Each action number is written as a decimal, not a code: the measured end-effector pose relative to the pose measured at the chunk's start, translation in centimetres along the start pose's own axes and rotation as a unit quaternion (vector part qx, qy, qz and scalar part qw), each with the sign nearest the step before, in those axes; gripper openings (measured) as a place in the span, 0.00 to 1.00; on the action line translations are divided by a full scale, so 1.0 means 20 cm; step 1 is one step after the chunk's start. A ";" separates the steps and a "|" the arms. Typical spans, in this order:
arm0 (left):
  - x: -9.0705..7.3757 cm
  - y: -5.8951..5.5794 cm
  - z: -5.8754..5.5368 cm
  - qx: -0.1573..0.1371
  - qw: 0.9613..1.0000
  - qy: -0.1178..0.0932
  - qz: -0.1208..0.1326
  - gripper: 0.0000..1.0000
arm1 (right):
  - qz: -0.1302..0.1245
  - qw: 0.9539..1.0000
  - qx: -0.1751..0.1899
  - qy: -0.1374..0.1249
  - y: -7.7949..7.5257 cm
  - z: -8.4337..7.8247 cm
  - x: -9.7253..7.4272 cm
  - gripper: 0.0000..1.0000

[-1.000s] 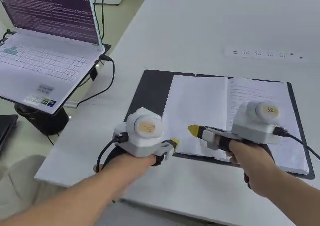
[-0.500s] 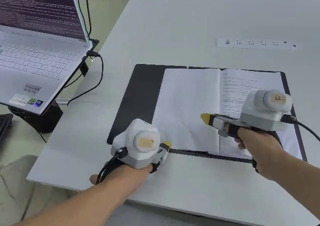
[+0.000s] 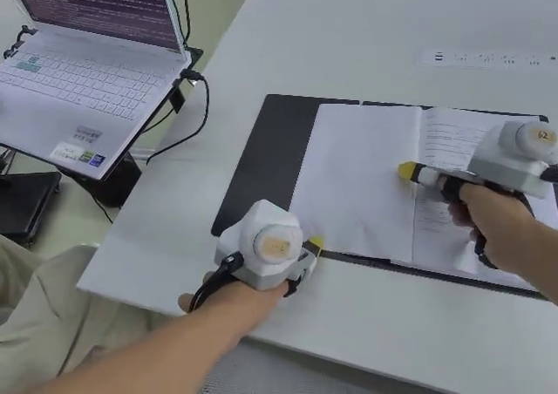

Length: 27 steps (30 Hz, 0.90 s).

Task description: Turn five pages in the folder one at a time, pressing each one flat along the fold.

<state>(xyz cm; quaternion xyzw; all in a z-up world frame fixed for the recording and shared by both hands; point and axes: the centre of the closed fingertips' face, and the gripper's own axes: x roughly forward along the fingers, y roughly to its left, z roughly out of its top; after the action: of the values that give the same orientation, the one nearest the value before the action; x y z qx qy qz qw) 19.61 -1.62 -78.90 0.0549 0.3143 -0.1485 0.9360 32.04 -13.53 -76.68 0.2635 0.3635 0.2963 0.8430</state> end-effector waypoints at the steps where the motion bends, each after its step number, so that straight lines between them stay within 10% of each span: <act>1: 0.00 0.00 0.00 -0.001 1.000 0.000 0.000 0.23 | 0.006 1.000 0.005 -0.002 -0.01 0.02 0.01 0.00; 27: 0.01 0.01 -0.01 -0.012 1.000 -0.009 0.003 0.23 | -0.021 0.999 -0.015 -0.038 -0.21 0.34 0.27 0.00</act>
<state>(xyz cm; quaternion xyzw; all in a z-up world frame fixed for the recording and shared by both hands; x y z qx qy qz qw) 19.76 -1.45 -79.11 0.0438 0.3076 -0.1424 0.9398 41.56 -14.23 -77.75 0.2543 0.3320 0.2734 0.8662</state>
